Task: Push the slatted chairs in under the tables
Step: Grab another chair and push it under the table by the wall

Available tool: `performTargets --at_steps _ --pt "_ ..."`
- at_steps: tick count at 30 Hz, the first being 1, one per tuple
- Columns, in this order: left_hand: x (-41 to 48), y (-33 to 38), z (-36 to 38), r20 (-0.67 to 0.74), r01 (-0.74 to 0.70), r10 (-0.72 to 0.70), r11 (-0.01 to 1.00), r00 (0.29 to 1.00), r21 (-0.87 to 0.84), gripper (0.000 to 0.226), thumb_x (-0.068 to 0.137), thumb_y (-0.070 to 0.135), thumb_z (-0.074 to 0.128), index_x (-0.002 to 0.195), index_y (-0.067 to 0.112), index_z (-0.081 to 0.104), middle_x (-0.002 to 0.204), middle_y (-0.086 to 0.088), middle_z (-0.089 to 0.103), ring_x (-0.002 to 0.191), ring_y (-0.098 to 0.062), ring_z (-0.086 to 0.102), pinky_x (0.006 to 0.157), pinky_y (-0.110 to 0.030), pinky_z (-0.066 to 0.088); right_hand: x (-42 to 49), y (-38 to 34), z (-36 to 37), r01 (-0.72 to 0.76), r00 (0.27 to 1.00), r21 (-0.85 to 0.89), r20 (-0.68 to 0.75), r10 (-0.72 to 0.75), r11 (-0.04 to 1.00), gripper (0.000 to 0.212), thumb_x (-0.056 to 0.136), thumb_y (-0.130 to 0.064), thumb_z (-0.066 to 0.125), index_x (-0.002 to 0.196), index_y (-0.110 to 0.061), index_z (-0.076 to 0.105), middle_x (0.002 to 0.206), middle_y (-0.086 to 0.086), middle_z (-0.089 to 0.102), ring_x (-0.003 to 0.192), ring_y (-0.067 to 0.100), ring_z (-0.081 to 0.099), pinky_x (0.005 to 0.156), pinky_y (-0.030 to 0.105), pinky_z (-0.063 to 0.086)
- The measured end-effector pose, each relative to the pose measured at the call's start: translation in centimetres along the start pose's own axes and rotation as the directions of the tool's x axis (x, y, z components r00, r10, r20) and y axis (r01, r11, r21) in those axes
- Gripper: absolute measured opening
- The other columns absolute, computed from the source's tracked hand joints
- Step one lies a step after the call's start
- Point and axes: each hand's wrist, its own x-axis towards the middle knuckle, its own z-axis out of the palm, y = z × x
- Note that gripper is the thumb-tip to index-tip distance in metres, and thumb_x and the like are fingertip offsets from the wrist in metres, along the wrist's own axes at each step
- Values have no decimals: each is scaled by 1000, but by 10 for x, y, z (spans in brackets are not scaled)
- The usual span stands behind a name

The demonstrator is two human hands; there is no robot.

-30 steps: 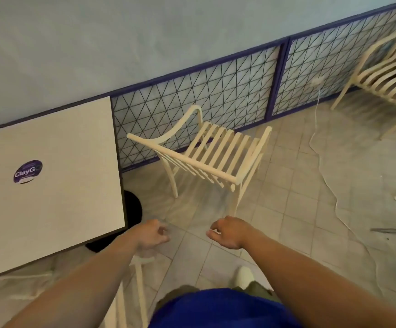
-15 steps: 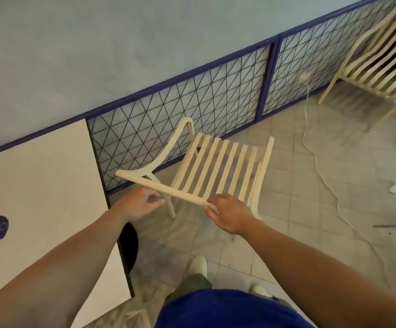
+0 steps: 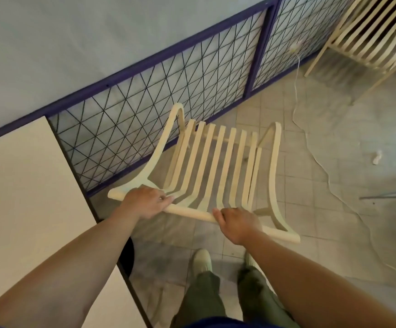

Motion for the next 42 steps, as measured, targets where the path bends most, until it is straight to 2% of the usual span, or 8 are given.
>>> performTargets --at_steps 4,8,13,19,23,32,38,42 --pt "14 4 0 70 -29 25 998 997 55 61 95 62 19 104 31 70 112 -3 67 105 -29 59 78 -40 40 1 -4 6 -105 991 7 -81 105 994 67 99 -62 11 100 -28 69 80 -3 61 73 19 58 71 37 47" --pt "13 4 1 54 -25 20 995 998 95 50 91 49 22 90 25 65 99 -5 64 94 -26 56 75 -40 41 -1 0 4 -70 993 -26 -100 68 997 59 101 -57 14 109 -31 67 77 -5 58 69 16 54 65 34 41" --pt "8 9 7 -19 35 -33 995 999 89 45 96 40 30 97 17 69 100 -5 63 96 -25 57 84 -41 47 -2 5 8 -54 988 -44 -149 47 998 47 102 -49 22 102 -29 64 71 -8 56 61 11 53 57 29 39" --pt "-6 35 20 -89 55 -49 996 995 73 40 97 37 35 91 14 67 94 -5 64 90 -24 59 73 -36 40 -12 27 1 -17 994 -95 -113 6 995 35 102 -42 30 100 -26 62 80 -6 60 73 17 58 68 34 50" --pt "-19 60 29 -125 87 -79 995 989 57 38 98 34 37 95 13 68 95 -6 65 91 -25 59 75 -37 45 -21 46 -7 -7 995 -102 -101 -3 995 35 102 -41 30 98 -27 63 83 -5 62 76 18 59 75 36 54" --pt "-57 138 59 -153 86 -49 966 987 244 26 104 24 41 117 16 62 114 -4 65 106 -25 60 81 -37 46 -38 113 -22 175 981 -203 -46 -188 964 38 102 -43 27 89 -26 59 78 -5 59 73 17 59 70 33 51" --pt "-78 197 85 -143 165 -136 962 980 219 22 102 26 48 113 14 64 110 -2 67 103 -23 65 84 -37 51 -42 163 -30 306 949 -320 32 -312 897 41 103 -44 27 101 -26 63 85 -4 60 75 18 57 67 33 44" --pt "-89 227 100 -95 166 -144 940 985 299 26 101 22 51 124 10 55 116 -9 64 104 -30 63 80 -40 50 -38 185 -36 378 924 -379 96 -371 844 44 103 -43 24 104 -23 64 90 1 65 74 23 53 67 34 41"
